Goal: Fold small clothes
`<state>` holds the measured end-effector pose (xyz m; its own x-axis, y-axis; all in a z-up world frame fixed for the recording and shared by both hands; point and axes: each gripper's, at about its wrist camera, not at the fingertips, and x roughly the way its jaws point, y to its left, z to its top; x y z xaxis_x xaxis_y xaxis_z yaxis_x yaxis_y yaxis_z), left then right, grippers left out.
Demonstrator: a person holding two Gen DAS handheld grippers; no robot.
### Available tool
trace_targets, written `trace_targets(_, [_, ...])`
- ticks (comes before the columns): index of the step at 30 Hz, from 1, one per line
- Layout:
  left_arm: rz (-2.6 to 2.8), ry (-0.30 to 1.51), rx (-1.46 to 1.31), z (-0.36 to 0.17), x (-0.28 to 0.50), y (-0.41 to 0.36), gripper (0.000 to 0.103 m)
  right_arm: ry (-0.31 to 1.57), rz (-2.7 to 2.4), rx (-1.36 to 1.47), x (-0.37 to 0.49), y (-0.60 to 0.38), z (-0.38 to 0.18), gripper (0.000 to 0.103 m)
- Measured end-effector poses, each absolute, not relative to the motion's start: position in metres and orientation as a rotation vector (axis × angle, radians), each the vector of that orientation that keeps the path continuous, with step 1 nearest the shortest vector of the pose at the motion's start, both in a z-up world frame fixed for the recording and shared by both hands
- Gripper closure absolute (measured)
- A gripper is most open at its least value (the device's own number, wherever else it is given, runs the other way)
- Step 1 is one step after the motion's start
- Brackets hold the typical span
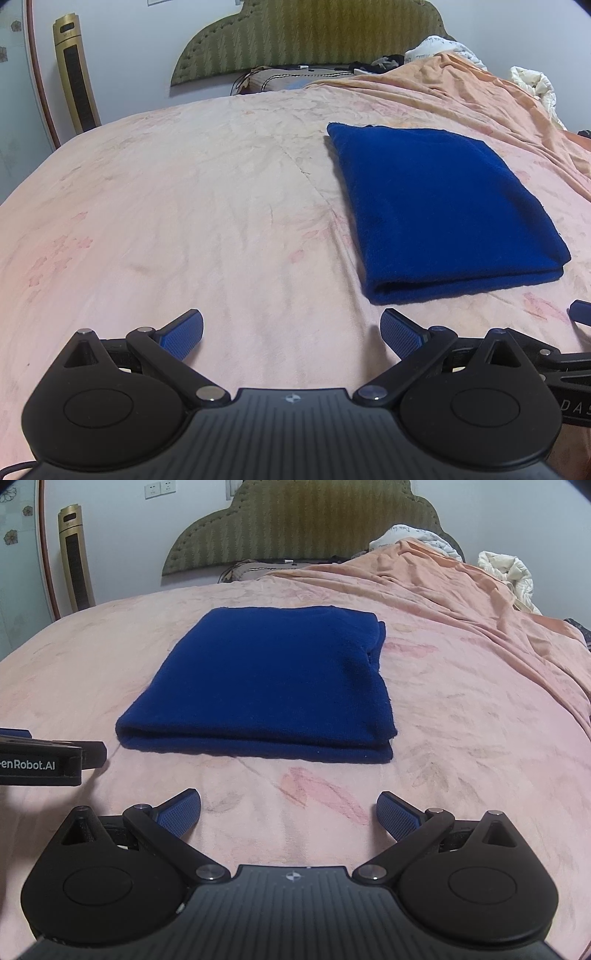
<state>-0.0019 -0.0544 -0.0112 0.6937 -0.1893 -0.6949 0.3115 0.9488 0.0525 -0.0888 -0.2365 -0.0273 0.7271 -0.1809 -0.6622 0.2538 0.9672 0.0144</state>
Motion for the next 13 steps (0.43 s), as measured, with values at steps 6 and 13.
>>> trace_targets(6, [-0.287,0.754,0.169,-0.0120,-0.0020,-0.0532,0.000,0.717,-0.245,0.111,-0.0892,-0.2364,-0.0279,0.000])
trace_targets(13, [-0.323,0.736,0.156,-0.0095,-0.0017,-0.0489,0.000,0.719,-0.240,0.108,-0.0880,-0.2364,-0.0276,0.000])
